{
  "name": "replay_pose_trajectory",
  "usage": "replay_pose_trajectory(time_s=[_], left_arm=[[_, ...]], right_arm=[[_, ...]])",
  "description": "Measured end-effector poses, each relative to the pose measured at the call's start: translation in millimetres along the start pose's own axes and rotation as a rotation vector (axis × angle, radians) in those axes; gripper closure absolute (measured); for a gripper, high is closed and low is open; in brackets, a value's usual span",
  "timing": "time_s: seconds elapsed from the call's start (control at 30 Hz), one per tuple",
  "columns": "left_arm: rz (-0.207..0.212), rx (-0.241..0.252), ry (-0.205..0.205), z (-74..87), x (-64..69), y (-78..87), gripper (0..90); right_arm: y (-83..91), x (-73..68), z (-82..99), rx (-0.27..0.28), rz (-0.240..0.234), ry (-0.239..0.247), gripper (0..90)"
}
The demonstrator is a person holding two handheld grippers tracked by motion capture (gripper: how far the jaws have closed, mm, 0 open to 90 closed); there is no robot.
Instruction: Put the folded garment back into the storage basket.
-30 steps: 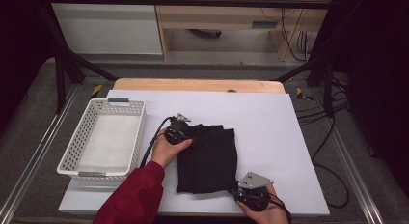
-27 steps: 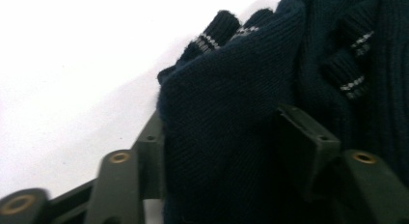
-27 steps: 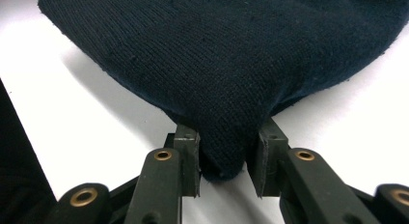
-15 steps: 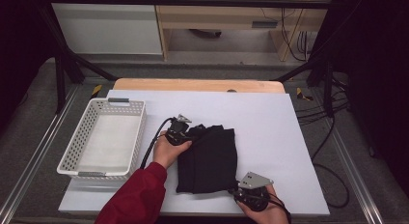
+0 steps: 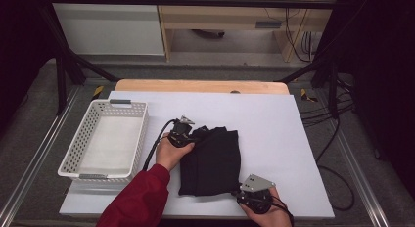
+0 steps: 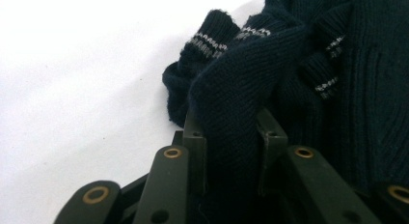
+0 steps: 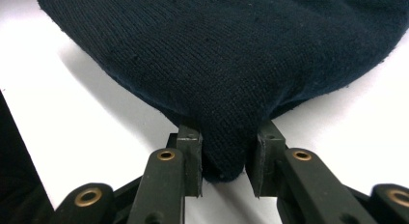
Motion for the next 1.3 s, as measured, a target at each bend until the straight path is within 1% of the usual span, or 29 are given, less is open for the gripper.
replay_pose_trajectory(time_s=[0.07, 0.27, 0.4, 0.57, 0.63, 0.7, 0.93, 1.03, 1.13, 1.23, 1.3], left_arm=[[-0.002, 0.002, 0.006, -0.1, 0.3, -0.2, 72.6], [-0.019, -0.008, -0.005, -1.4, 2.4, 0.4, 73.1], [-0.035, -0.002, -0.018, -1.3, 4.6, 0.7, 73.7], [-0.040, 0.008, -0.006, -1.3, 5.6, 2.5, 74.6], [-0.053, 0.011, -0.022, -1.7, 7.4, 4.8, 75.0], [-0.055, 0.019, -0.023, -2.5, 8.4, 6.7, 75.3], [-0.041, 0.033, -0.028, -8.1, 11.2, 16.0, 75.8], [-0.044, 0.037, -0.052, -10.4, 13.7, 21.2, 75.9], [-0.037, 0.050, -0.058, -12.7, 17.0, 25.3, 76.0], [-0.029, 0.069, -0.062, -14.4, 20.7, 32.9, 76.1], [-0.029, 0.073, -0.069, -15.3, 22.5, 37.2, 76.2]], right_arm=[[-0.1, -0.6, -0.1, -0.001, 0.004, 0.010, 71.1], [-0.2, -1.1, -1.4, -0.006, 0.011, 0.018, 71.9], [0.2, -1.4, -2.8, -0.017, 0.017, 0.024, 72.6], [0.7, -3.1, -4.5, -0.023, 0.032, 0.032, 73.3], [1.2, -3.7, -4.9, -0.025, 0.038, 0.033, 73.5], [1.7, -4.2, -5.4, -0.022, 0.043, 0.034, 73.7], [2.5, -4.2, -8.0, -0.007, 0.048, 0.038, 74.4], [3.3, -4.6, -8.7, 0.003, 0.049, 0.038, 74.5], [5.7, -5.4, -10.5, 0.010, 0.056, 0.056, 74.6], [6.6, -6.6, -11.4, 0.019, 0.062, 0.060, 74.7], [7.7, -6.8, -12.1, 0.022, 0.068, 0.064, 74.8]])
Point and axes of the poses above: each handheld gripper's, and its own axes: y roughly backward along the jaws, z roughly out of its underside, x roughly to its right, the point moved 3 cm from there along -y, roughly forward along the jaws, and after that the axes turned 6 degrees about -z, right-handed, at the moved point
